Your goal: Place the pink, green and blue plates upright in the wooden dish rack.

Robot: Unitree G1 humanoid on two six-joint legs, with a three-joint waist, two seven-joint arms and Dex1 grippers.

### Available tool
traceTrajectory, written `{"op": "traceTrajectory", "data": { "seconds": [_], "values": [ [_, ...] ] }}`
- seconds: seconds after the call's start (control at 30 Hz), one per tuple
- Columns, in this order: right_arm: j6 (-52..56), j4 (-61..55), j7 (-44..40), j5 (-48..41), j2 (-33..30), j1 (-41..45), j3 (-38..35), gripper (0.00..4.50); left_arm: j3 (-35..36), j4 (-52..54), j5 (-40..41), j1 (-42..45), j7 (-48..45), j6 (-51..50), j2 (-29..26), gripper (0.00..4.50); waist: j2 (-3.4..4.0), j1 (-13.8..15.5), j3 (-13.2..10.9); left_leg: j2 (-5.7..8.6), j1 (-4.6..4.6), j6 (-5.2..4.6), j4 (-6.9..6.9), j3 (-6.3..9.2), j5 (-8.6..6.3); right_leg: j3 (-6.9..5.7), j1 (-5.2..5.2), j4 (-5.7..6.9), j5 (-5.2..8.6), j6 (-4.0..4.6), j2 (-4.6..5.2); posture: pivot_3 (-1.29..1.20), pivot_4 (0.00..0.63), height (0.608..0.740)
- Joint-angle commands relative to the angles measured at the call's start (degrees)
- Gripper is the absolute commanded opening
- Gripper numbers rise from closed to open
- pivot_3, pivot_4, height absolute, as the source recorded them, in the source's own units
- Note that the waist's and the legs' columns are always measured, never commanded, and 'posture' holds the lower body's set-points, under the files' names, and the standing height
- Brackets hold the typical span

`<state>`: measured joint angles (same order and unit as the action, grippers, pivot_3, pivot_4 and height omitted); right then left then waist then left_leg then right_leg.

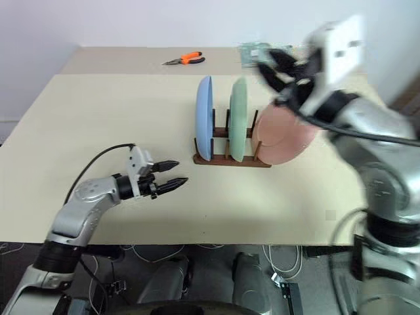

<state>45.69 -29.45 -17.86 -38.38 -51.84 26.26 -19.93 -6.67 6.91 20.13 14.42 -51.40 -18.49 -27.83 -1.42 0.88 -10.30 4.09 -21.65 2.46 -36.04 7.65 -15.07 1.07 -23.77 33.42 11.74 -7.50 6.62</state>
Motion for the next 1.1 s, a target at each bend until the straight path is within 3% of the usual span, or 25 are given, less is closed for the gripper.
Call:
{"op": "traceTrajectory", "data": {
  "seconds": [0.03,0.13,0.27,0.4,0.5,0.87,1.1],
  "values": [
    [-4.40,0.91,-4.28,10.23,-6.28,-10.13,-5.92,0.08,-1.66,1.19,-0.06,1.68,-0.88,0.63,1.14,3.05,0.05,-0.08,0.01,0.00,0.02,-0.03,0.00,-0.06,-0.02,0.02,0.02,-0.05,-0.01,0.01,0.03,0.00,0.150,0.740],
    [-8.26,2.47,-6.78,17.17,-9.48,-19.05,-7.69,0.08,-2.63,1.20,-0.40,2.22,-1.18,0.43,1.78,3.05,0.10,-0.50,-0.01,0.02,0.08,-0.12,-0.01,-0.20,-0.07,0.07,0.08,-0.11,-0.01,-0.01,0.09,0.00,0.150,0.740],
    [-11.82,3.33,-8.57,21.92,-8.96,-22.88,-4.92,0.08,-3.53,1.80,-0.79,2.39,-1.18,-0.04,1.93,3.05,0.29,-1.07,-0.02,-0.04,0.22,-0.12,-0.01,-0.35,-0.08,0.16,0.11,-0.06,0.07,-0.14,0.08,0.00,0.150,0.740],
    [-13.48,-0.16,-9.69,21.73,-4.75,-18.73,3.61,0.08,-3.24,2.89,-0.67,2.26,-0.87,-1.00,1.35,3.05,0.26,-1.58,-0.05,-0.07,0.24,-0.12,-0.04,-0.30,-0.08,0.12,0.19,-0.09,0.08,-0.14,0.07,0.00,0.150,0.740],
    [-12.93,-1.23,-10.74,21.18,-2.90,-16.03,5.35,0.08,-3.06,3.95,-0.68,1.80,-0.35,-1.72,1.16,3.05,0.34,-1.37,-0.12,-0.05,0.20,-0.12,-0.05,-0.24,-0.08,0.12,0.17,-0.09,0.07,-0.14,0.09,0.00,0.150,0.740],
    [-14.59,4.73,-11.98,25.78,-3.00,-17.20,1.94,0.08,-2.20,4.77,-0.74,-0.03,0.79,-2.09,0.05,3.05,0.32,-0.09,-0.13,0.02,0.15,-0.12,-0.09,-0.12,-0.08,0.04,0.25,-0.19,0.05,-0.08,0.13,0.00,0.150,0.740],
    [-15.29,1.46,-13.58,23.84,-0.43,-13.57,3.57,0.08,-1.91,4.30,-1.32,-2.19,0.43,-0.39,-1.07,3.05,0.37,-0.48,-0.12,-0.03,0.23,-0.12,-0.04,-0.16,-0.08,0.04,0.24,-0.15,0.06,-0.11,0.08,0.00,0.150,0.740]
  ]
}}
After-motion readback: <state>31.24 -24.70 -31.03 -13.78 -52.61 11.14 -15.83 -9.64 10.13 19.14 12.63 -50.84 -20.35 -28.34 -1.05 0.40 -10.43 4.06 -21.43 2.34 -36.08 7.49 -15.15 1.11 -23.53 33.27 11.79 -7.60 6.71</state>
